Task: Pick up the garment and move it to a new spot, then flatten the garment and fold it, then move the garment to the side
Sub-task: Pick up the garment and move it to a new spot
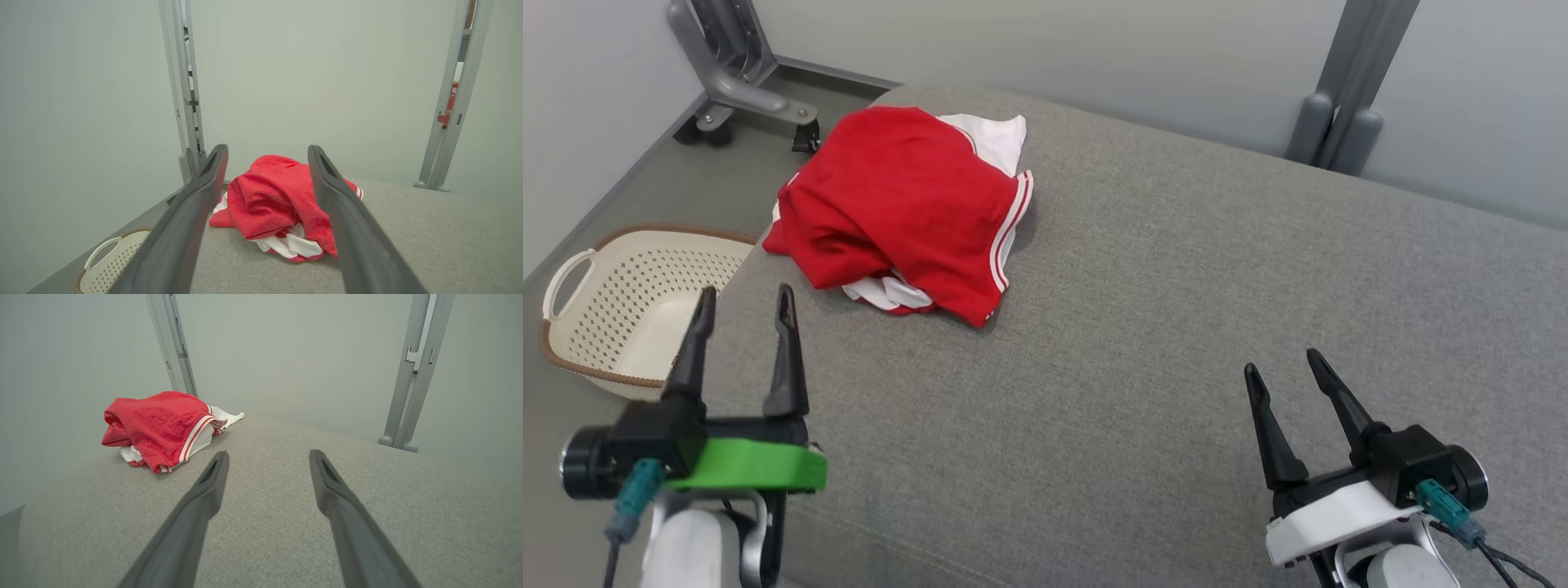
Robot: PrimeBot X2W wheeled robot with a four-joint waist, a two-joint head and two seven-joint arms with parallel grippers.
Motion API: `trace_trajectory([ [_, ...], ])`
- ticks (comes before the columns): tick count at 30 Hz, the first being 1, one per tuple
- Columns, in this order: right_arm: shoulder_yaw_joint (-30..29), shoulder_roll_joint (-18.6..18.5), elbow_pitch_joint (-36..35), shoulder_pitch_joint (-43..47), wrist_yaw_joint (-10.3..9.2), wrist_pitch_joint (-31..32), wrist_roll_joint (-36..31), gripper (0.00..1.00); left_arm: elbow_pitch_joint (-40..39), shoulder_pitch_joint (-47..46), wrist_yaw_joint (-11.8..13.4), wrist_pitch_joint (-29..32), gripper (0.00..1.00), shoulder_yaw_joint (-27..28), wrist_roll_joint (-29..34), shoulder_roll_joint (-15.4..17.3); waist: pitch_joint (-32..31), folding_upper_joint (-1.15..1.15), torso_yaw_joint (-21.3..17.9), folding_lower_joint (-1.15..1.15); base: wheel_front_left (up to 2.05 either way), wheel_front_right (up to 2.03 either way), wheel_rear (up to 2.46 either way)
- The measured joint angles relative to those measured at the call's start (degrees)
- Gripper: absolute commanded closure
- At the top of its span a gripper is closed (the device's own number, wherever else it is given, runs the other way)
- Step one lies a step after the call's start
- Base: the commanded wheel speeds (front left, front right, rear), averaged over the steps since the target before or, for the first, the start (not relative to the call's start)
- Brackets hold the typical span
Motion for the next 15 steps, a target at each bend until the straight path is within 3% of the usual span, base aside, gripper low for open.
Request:
trace_trajectory([
  [4, -0.11, -0.01, -0.15, -2.52, 0.01, 0.00, -2.71, 0.00, 3.68, -8.13, -0.40, -0.03, 0.00, 0.75, -0.91, 2.45, 3.27, 0.00, -0.92, 0.00, 0.00, 0.00, 0.00],
  [8, -0.56, 0.02, -0.62, -4.79, 0.02, 0.00, -5.83, 0.00, 11.81, -19.05, -0.59, 0.12, 0.00, -1.94, -3.33, 5.89, 7.06, 0.00, -2.07, 0.00, 0.00, 0.00, 0.00],
  [15, -1.78, -2.59, -1.80, -8.61, 0.03, 0.00, -8.44, 0.00, 24.54, -39.97, -0.68, 11.21, 0.00, -13.57, -12.89, 13.10, 14.12, 0.00, -4.33, 0.01, 0.00, 0.00, 0.00],
])
